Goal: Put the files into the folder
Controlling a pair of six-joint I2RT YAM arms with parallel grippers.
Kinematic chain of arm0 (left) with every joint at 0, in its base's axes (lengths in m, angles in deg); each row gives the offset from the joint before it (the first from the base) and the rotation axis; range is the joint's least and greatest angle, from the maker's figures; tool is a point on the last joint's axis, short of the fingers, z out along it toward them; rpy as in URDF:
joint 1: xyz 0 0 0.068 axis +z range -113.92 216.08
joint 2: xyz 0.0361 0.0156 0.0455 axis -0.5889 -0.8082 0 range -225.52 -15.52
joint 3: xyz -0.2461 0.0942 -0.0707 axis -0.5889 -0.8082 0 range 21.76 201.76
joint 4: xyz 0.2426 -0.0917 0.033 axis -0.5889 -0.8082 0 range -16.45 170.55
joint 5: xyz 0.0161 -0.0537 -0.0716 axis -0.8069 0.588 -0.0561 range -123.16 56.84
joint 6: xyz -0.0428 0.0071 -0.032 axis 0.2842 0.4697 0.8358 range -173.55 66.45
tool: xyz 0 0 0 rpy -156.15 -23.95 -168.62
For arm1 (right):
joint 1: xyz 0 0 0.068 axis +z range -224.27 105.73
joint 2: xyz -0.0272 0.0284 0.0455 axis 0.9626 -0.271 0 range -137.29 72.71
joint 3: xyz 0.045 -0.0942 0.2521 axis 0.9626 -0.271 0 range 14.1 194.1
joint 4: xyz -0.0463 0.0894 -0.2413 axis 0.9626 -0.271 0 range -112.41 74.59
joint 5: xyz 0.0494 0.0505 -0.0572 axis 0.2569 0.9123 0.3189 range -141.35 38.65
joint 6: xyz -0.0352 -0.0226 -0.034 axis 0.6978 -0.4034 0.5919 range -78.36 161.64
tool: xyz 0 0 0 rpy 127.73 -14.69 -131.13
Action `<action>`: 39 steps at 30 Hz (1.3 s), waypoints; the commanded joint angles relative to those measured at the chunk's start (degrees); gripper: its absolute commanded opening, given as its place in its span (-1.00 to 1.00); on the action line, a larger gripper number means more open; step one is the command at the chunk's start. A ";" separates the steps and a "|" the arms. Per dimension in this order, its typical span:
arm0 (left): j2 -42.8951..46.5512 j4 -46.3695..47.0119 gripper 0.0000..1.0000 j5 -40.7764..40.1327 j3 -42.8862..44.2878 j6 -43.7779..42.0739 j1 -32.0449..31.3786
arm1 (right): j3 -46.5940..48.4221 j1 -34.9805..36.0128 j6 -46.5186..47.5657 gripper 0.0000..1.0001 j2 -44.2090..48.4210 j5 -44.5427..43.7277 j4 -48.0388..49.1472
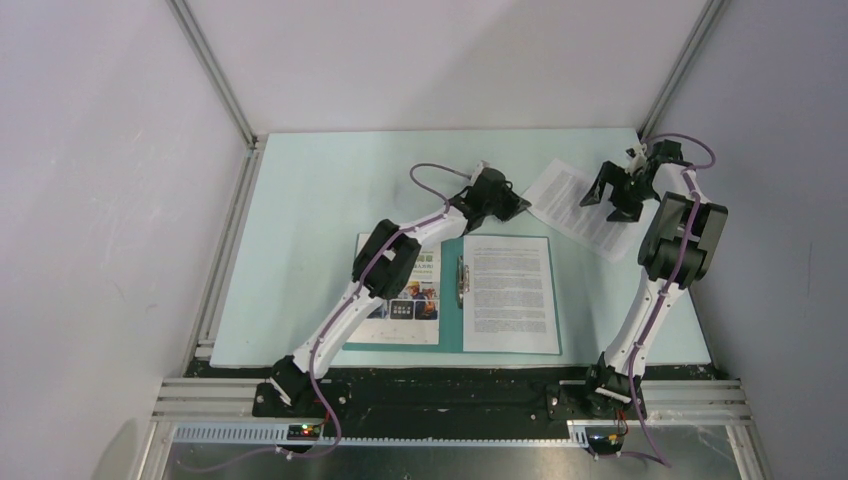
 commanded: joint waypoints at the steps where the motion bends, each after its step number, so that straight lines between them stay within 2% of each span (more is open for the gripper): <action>1: 5.35 0.24 -1.00 -2.21 -2.51 0.58 1.71 | -1.09 0.49 -2.38 0.99 3.45 1.35 -2.73; 5: 14.43 2.26 -1.00 -0.26 -13.38 3.13 5.23 | -1.21 1.71 -5.18 0.99 9.22 4.62 -2.76; 10: 30.05 -4.80 -1.00 -1.37 -27.30 5.15 9.99 | -3.10 9.39 -1.38 0.99 17.89 1.08 -5.40; 14: 40.09 -10.05 -1.00 -4.51 -35.65 8.02 11.84 | -9.16 11.49 -18.31 0.99 22.51 2.69 -5.72; 17: 45.26 -15.73 -1.00 -8.21 -39.98 11.09 12.14 | -11.98 15.94 -23.49 0.99 24.79 4.42 -5.52; 22: 47.13 -25.22 -1.00 -13.85 -39.71 14.83 12.08 | -16.70 21.36 -39.72 0.99 23.73 1.30 -2.03; 28: 48.18 -32.68 -1.00 -23.07 -37.45 22.22 10.44 | -12.69 25.16 -52.86 0.99 18.59 -5.48 -2.34; 34: 47.67 -33.51 -1.00 -25.26 -35.47 23.92 9.58 | -12.02 26.41 -56.59 0.99 17.25 -5.97 -4.08; 39: 48.73 -33.70 -1.00 -24.05 -35.63 25.13 8.83 | -17.79 26.79 -58.01 0.99 18.66 -5.36 -3.36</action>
